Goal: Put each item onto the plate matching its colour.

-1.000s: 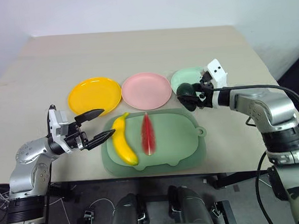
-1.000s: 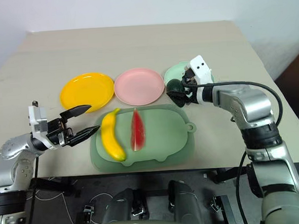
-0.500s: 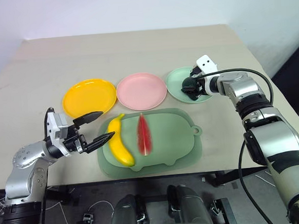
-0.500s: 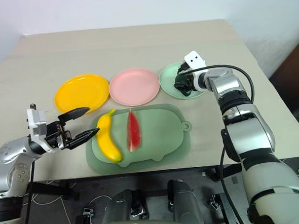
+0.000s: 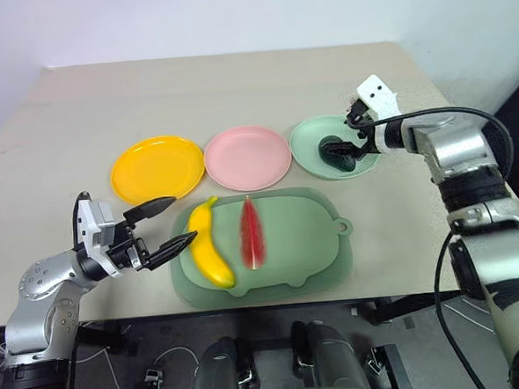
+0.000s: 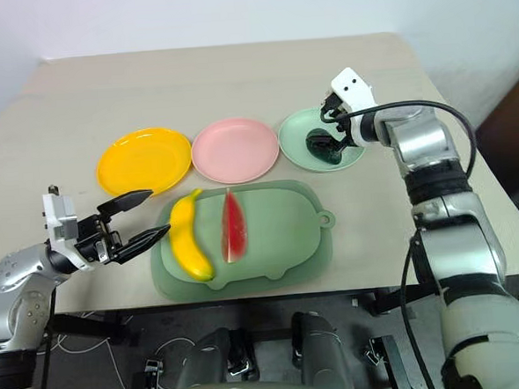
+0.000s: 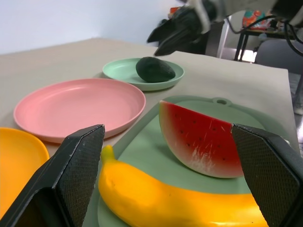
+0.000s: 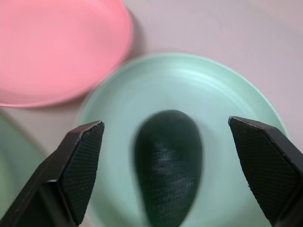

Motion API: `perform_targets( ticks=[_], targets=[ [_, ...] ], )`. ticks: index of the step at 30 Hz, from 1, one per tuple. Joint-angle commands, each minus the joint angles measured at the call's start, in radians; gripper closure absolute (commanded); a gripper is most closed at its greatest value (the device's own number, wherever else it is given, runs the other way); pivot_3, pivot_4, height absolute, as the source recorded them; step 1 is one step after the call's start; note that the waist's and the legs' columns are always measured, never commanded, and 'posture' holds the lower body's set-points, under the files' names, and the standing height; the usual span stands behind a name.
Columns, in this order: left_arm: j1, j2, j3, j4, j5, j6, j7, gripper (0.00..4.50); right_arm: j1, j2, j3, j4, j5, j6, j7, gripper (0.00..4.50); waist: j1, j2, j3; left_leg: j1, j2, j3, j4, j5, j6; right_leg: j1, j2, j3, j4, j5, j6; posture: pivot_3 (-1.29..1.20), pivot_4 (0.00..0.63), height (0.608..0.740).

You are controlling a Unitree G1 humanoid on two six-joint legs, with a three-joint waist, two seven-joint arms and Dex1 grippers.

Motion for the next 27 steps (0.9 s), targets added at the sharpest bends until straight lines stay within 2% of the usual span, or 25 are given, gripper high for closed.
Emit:
perform_targets(
  ticks=[1, 5, 9, 15, 20, 27],
  targets=[
    [-0.022, 0.017, 0.019, -0.018, -0.012, 0.0, 0.0, 0.0, 0.054, -0.006, -0.078, -0.311, 0.12, 0.28, -0.016, 0.04, 0.0, 0.0, 0.0, 0.0, 0.0, 0.0, 0.0, 0.0, 0.0, 0.0, 0.0, 0.0, 0.0, 0.0, 0.0, 0.0, 0.15, 0.696],
    [-0.043, 0.014, 0.009, -0.004, -0.007, 0.003, -0.004, 0.0, 0.097, 0.056, -0.144, -0.553, 0.254, 0.6, -0.064, 0.04, 0.001, 0.0, 0.0, 0.0, 0.0, 0.0, 0.0, 0.0, 0.0, 0.0, 0.0, 0.0, 0.0, 0.0, 0.0, 0.0, 0.15, 0.696],
    [-0.07, 0.006, -0.011, 0.032, 0.008, -0.01, -0.016, 0.0, 0.098, 0.222, -0.237, -0.679, 0.361, 0.859, -0.172, 0.04, 0.001, 0.0, 0.0, 0.0, 0.0, 0.0, -0.001, 0.0, 0.0, 0.0, 0.0, 0.0, 0.0, 0.0, -0.001, 0.0, 0.15, 0.696],
    [-0.094, 0.001, -0.027, 0.059, 0.013, -0.013, -0.036, 0.0, 0.146, 0.26, -0.206, -0.648, 0.612, 0.872, -0.398, 0.04, 0.004, -0.001, 0.0, -0.002, -0.001, 0.0, -0.001, -0.001, 0.001, -0.001, 0.0, -0.001, -0.002, 0.0, -0.001, 0.0, 0.15, 0.696],
    [-0.109, 0.001, -0.034, 0.085, 0.021, -0.019, -0.058, 0.0, 0.152, 0.28, -0.174, -0.545, 0.857, 0.872, -0.657, 0.04, -0.001, -0.001, -0.001, -0.001, -0.001, 0.001, -0.002, -0.001, 0.001, 0.0, 0.0, 0.0, -0.002, 0.0, -0.001, 0.0, 0.15, 0.696],
    [-0.126, 0.006, -0.051, 0.109, 0.024, -0.014, -0.082, 0.0, 0.082, 0.381, -0.132, -0.343, 1.2, 0.872, -1.057, 0.04, -0.005, -0.001, -0.001, -0.001, 0.0, 0.002, -0.003, 0.0, 0.0, -0.001, 0.002, 0.0, -0.001, 0.002, 0.001, 0.0, 0.15, 0.696]
  ],
)
